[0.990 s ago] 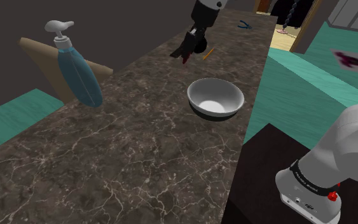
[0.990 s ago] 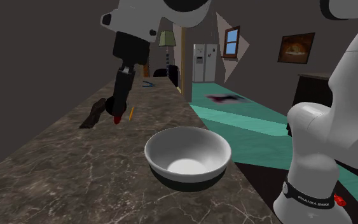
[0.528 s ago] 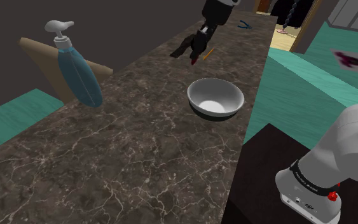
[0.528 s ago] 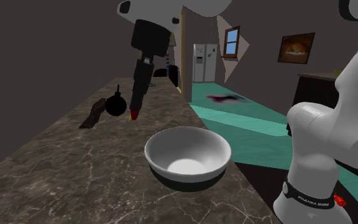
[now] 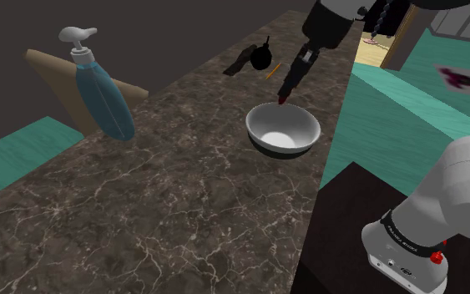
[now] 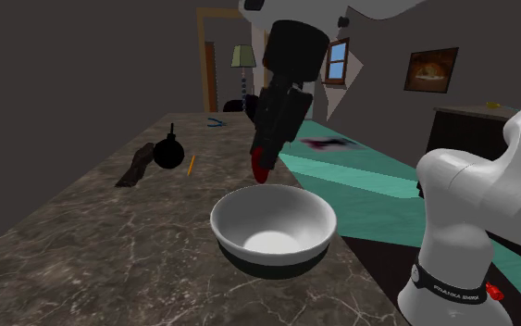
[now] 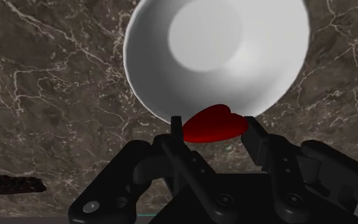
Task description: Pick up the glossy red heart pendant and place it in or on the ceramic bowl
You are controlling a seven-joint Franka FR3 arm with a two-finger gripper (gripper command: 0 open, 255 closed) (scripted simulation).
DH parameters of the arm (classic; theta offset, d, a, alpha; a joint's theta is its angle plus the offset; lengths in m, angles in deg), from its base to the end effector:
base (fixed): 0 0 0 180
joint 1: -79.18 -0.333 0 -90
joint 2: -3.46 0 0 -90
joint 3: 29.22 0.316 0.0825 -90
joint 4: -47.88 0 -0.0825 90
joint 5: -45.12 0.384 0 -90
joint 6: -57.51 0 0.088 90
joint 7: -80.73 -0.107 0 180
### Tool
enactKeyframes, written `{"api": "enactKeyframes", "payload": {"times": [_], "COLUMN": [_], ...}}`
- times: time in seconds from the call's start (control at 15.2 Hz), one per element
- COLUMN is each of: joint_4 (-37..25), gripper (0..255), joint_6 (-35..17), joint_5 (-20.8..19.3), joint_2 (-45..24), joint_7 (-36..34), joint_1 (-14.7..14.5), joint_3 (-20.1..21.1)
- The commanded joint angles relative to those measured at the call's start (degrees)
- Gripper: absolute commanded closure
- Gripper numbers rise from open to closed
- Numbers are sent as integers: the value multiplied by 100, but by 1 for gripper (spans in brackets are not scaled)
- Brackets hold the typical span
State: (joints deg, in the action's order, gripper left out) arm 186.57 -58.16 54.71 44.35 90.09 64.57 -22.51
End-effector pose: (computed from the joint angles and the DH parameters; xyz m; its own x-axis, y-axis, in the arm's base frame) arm 0.3337 0.1498 0.5788 0.8497 0.4246 0.3127 0.4580 -0.8881 -0.0387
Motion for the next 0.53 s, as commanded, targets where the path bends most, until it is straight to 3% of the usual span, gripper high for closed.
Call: {"api": "enactKeyframes", "payload": {"times": [0.0, 0.46], "joint_4": [241, 750], "gripper": [255, 255], "joint_6": [180, -242], "joint_5": [57, 119], "joint_2": [436, 523], "joint_7": [-142, -117], "joint_1": [-73, -110], "joint_3": [94, 142]}}
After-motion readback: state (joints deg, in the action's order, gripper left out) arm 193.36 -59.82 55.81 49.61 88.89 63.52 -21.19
